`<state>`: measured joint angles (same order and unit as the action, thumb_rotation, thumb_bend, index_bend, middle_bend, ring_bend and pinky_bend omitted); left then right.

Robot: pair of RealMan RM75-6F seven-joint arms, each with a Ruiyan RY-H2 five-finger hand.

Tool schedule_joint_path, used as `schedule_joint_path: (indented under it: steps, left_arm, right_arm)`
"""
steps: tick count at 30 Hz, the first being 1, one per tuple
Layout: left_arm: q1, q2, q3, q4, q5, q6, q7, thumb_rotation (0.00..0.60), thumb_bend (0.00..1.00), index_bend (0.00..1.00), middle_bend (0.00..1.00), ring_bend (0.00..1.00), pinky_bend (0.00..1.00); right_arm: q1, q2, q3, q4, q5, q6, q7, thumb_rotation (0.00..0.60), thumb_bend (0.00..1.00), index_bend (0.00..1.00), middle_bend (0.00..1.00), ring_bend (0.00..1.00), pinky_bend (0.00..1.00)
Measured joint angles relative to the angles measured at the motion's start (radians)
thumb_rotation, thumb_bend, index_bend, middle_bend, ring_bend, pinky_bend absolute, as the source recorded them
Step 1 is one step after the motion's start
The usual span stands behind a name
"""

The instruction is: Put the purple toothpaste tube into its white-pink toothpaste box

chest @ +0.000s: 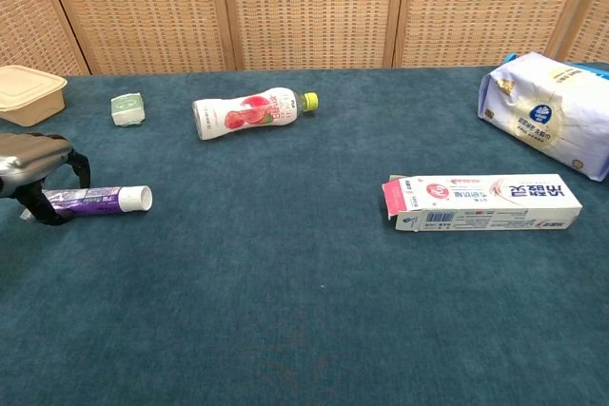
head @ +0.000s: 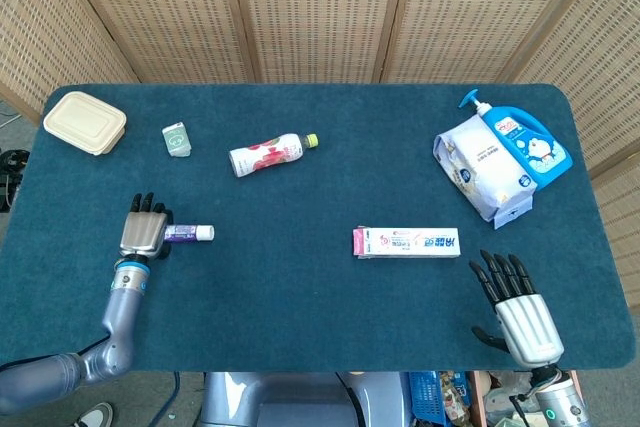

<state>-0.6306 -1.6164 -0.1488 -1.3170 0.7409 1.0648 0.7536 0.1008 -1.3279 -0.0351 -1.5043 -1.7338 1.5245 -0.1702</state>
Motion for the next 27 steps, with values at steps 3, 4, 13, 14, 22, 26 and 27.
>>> schedule_joint_path:
  steps: [3, 4, 13, 14, 22, 26, 27]
  left_arm:
    - [0.002, -0.017, 0.002, 0.022, 0.025, 0.027, -0.010, 0.600, 0.46, 0.53, 0.36, 0.15, 0.13]
    - [0.003, -0.023, 0.003, 0.029, 0.031, 0.035, -0.012, 0.600, 0.47, 0.55, 0.38, 0.17, 0.16]
    - [0.017, -0.047, 0.000, 0.062, 0.124, 0.098, -0.080, 0.600, 0.54, 0.76, 0.55, 0.36, 0.37]
    - [0.020, -0.047, 0.000, 0.063, 0.140, 0.107, -0.090, 0.600, 0.55, 0.77, 0.55, 0.37, 0.38]
    - [0.045, -0.005, 0.001, 0.012, 0.269, 0.173, -0.170, 0.600, 0.55, 0.79, 0.58, 0.39, 0.39]
    - [0.052, 0.048, 0.004, -0.044, 0.309, 0.178, -0.188, 0.600, 0.55, 0.79, 0.59, 0.39, 0.39]
    - [0.053, 0.061, 0.006, -0.056, 0.317, 0.179, -0.189, 0.600, 0.55, 0.79, 0.59, 0.39, 0.38]
  right_arm:
    - [0.000, -0.001, 0.000, 0.002, -0.002, 0.004, 0.001, 0.600, 0.00, 0.01, 0.00, 0.00, 0.00]
    - [-0.001, -0.001, 0.000, 0.002, -0.002, 0.004, 0.001, 0.600, 0.00, 0.02, 0.00, 0.00, 0.00]
    - [0.000, -0.001, 0.001, 0.000, 0.008, -0.004, -0.004, 0.600, 0.00, 0.03, 0.00, 0.00, 0.00]
    - [0.000, -0.001, 0.002, -0.002, 0.010, -0.005, -0.005, 0.600, 0.00, 0.03, 0.00, 0.00, 0.00]
    - [0.003, 0.002, -0.001, -0.006, 0.006, -0.010, -0.001, 0.600, 0.00, 0.05, 0.00, 0.00, 0.00]
    - [0.009, -0.004, -0.002, -0.012, 0.006, -0.023, -0.005, 0.600, 0.00, 0.06, 0.00, 0.00, 0.00]
    - [0.012, -0.005, -0.001, -0.016, 0.009, -0.031, -0.006, 0.600, 0.00, 0.06, 0.00, 0.00, 0.00]
